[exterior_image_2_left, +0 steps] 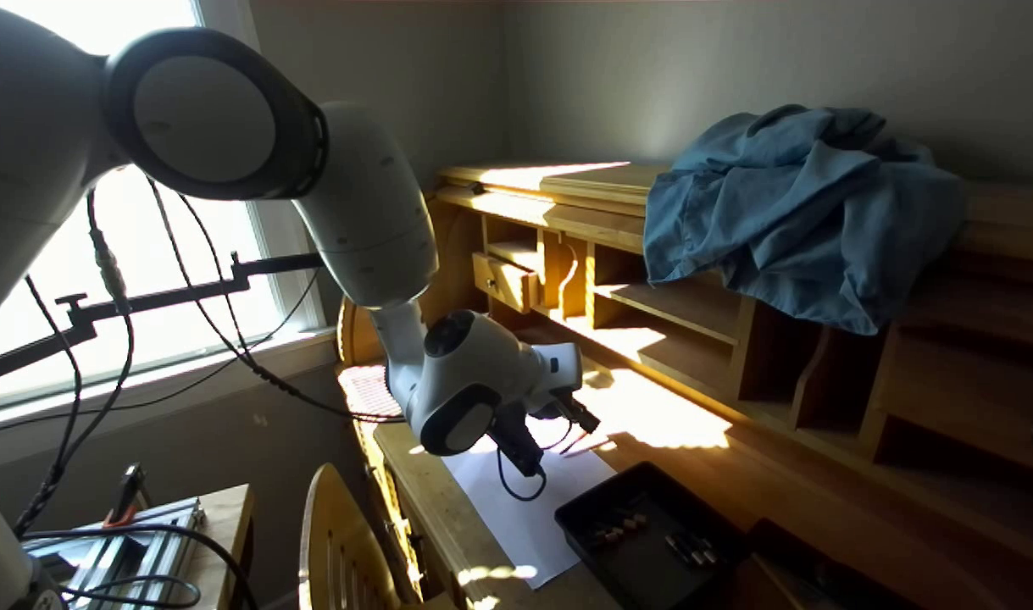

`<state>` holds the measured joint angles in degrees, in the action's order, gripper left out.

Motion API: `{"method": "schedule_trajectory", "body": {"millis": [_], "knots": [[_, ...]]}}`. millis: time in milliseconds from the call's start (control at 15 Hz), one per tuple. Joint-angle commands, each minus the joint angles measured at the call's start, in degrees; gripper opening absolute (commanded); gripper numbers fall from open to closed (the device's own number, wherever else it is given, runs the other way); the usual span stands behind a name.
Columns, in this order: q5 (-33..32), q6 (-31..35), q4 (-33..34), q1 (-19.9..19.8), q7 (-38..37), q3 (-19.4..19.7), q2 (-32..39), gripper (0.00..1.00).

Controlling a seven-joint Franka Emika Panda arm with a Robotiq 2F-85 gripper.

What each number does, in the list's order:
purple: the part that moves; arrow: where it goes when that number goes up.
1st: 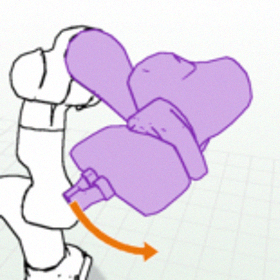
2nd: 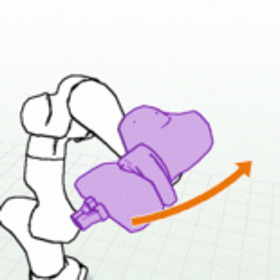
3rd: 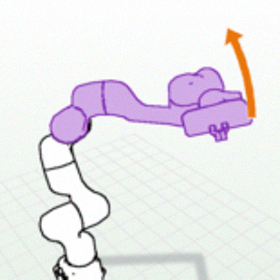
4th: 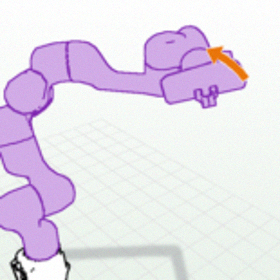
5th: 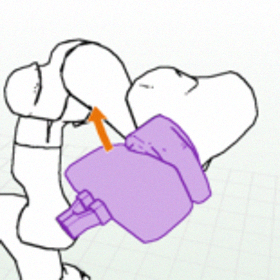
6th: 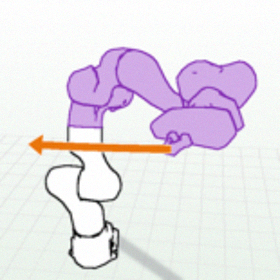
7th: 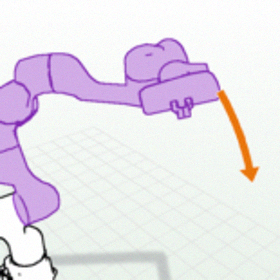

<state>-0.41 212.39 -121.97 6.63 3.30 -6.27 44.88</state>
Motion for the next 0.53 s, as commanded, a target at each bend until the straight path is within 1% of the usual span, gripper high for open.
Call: {"method": "schedule_trajectory", "body": {"millis": [0,67,467], "knots": [[-0.6,-0.1,-0.1,0.5,-0.8,0.6,-0.1,0.08],[-0.6,-0.1,-0.1,0.5,-0.9,0.6,-0.1,0.02],[-0.3,1.4,-0.3,1.5,-0.4,1.3,0.5,0.02]]}}
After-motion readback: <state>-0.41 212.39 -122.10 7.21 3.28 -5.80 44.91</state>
